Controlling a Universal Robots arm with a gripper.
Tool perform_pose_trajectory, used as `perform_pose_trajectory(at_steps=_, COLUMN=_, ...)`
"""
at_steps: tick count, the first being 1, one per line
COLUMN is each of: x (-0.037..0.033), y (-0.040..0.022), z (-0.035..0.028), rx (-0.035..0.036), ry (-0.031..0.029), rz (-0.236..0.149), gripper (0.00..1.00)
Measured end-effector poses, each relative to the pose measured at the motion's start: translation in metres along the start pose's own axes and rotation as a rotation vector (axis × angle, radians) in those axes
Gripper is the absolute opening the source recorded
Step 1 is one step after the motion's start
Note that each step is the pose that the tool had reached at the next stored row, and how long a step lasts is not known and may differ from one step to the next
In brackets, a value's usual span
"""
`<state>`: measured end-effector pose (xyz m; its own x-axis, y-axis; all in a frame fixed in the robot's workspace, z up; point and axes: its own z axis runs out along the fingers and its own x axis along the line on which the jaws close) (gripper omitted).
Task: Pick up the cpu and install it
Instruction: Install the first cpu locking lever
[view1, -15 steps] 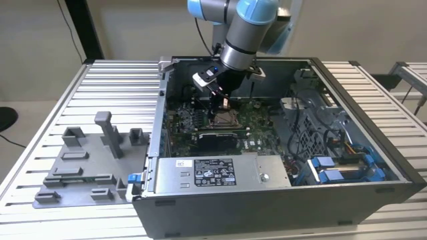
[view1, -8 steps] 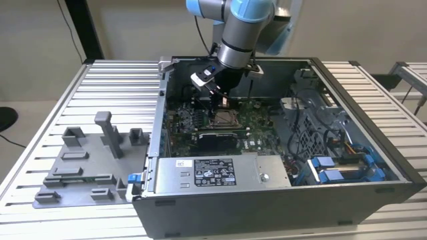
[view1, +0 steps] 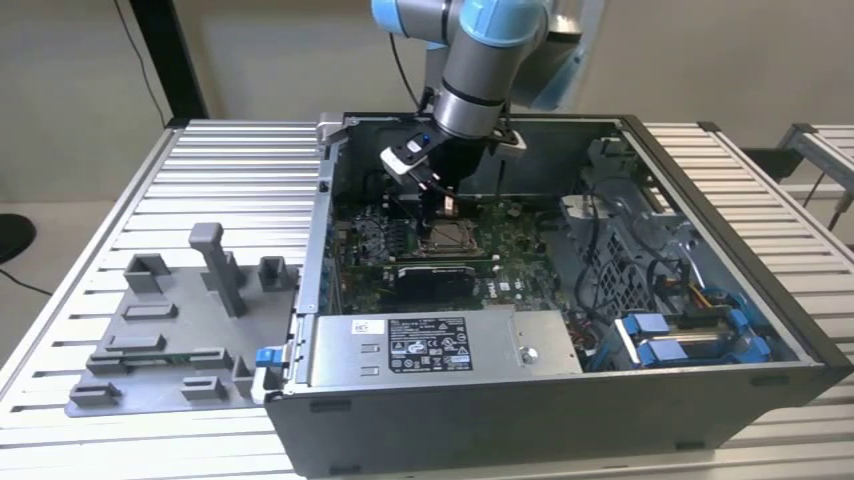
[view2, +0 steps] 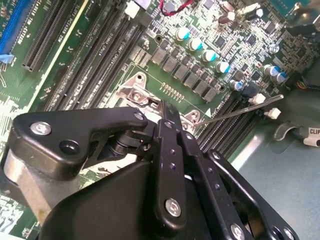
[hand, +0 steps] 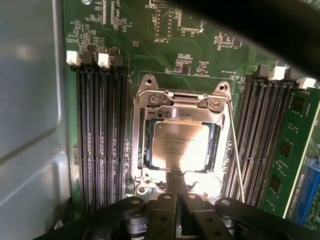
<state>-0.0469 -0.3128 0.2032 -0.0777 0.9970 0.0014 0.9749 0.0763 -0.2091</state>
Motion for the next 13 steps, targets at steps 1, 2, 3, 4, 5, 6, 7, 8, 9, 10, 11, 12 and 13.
perform_pose_trajectory(at_steps=1, x=0.0, y=-0.0005, z=-0.0022, rx=0.0, ry=0.0001, rz=0.0, gripper=0.0)
perform_pose_trajectory(at_steps=2, x=0.0, y=-0.0011, z=-0.0046, rx=0.0, ry=0.0001, rz=0.0, gripper=0.0)
perform_pose_trajectory(at_steps=3, x=0.0, y=-0.0017, z=-0.0071, rx=0.0, ry=0.0001, rz=0.0, gripper=0.0)
perform_pose_trajectory(at_steps=4, x=0.0, y=-0.0022, z=-0.0096, rx=0.0, ry=0.0001, rz=0.0, gripper=0.0)
perform_pose_trajectory(at_steps=5, x=0.0, y=-0.0027, z=-0.0118, rx=0.0, ry=0.0, rz=0.0, gripper=0.0)
perform_pose_trajectory(at_steps=6, x=0.0, y=-0.0032, z=-0.0132, rx=-0.0003, ry=0.0, rz=0.0, gripper=0.0)
perform_pose_trajectory(at_steps=7, x=-0.0003, y=-0.0035, z=-0.0141, rx=-0.0005, ry=0.0001, rz=0.0, gripper=0.0)
perform_pose_trajectory(at_steps=8, x=-0.0008, y=-0.004, z=-0.0146, rx=-0.0007, ry=0.0001, rz=0.0, gripper=0.0)
perform_pose_trajectory(at_steps=9, x=-0.0013, y=-0.0048, z=-0.0149, rx=-0.001, ry=0.0002, rz=0.0, gripper=0.0)
perform_pose_trajectory(at_steps=10, x=-0.0019, y=-0.0059, z=-0.0151, rx=-0.0012, ry=-0.0001, rz=0.0, gripper=0.0)
perform_pose_trajectory(at_steps=11, x=-0.0027, y=-0.0075, z=-0.015, rx=-0.0016, ry=-0.0001, rz=0.0, gripper=0.0)
perform_pose_trajectory(at_steps=12, x=-0.0036, y=-0.0094, z=-0.0147, rx=-0.0023, ry=-0.0001, rz=0.0, gripper=0.0)
perform_pose_trajectory(at_steps=13, x=-0.0046, y=-0.0114, z=-0.0143, rx=-0.0028, ry=-0.0002, rz=0.0, gripper=0.0)
